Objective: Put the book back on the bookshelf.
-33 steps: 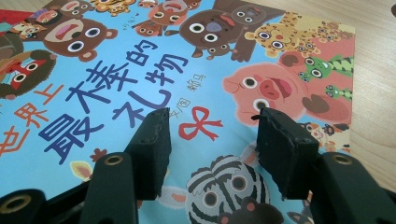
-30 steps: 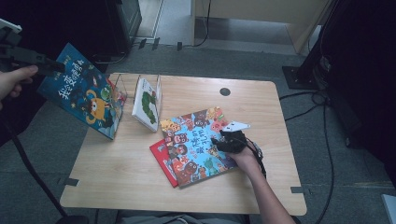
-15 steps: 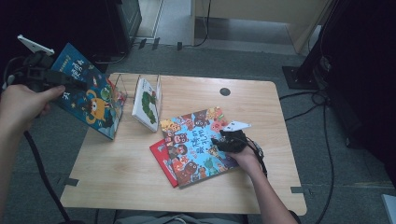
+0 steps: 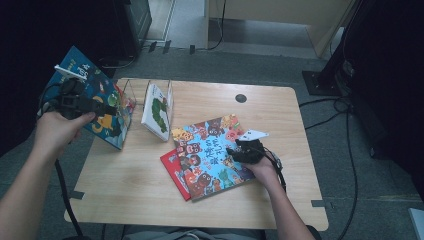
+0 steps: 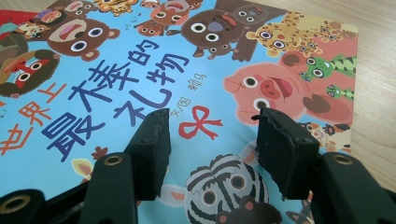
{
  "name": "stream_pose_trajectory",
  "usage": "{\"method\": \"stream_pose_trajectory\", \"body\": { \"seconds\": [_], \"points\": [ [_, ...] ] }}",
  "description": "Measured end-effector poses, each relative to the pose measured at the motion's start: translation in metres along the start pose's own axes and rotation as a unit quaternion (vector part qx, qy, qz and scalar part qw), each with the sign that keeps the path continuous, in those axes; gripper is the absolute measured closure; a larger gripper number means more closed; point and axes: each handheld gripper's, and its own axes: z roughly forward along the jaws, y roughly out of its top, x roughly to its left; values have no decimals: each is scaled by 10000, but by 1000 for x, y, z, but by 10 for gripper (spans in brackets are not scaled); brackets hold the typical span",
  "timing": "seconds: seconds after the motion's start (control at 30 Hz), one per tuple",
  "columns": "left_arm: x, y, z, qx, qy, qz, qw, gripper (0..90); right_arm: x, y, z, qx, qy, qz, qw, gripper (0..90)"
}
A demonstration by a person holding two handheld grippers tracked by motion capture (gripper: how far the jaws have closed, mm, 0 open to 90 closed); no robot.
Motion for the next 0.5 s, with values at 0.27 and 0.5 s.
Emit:
{"method": "stream_pose_trajectory", "body": {
  "seconds": [0.27,0.5],
  "points": [
    [-7,-15,23,10,-58,156,9999,428,1,0,0,20,-6,-9,10000,443],
    [-14,-25,37,102,-84,298,9995,429,0,0,0,13,4,11,10000,443]
  ]
}}
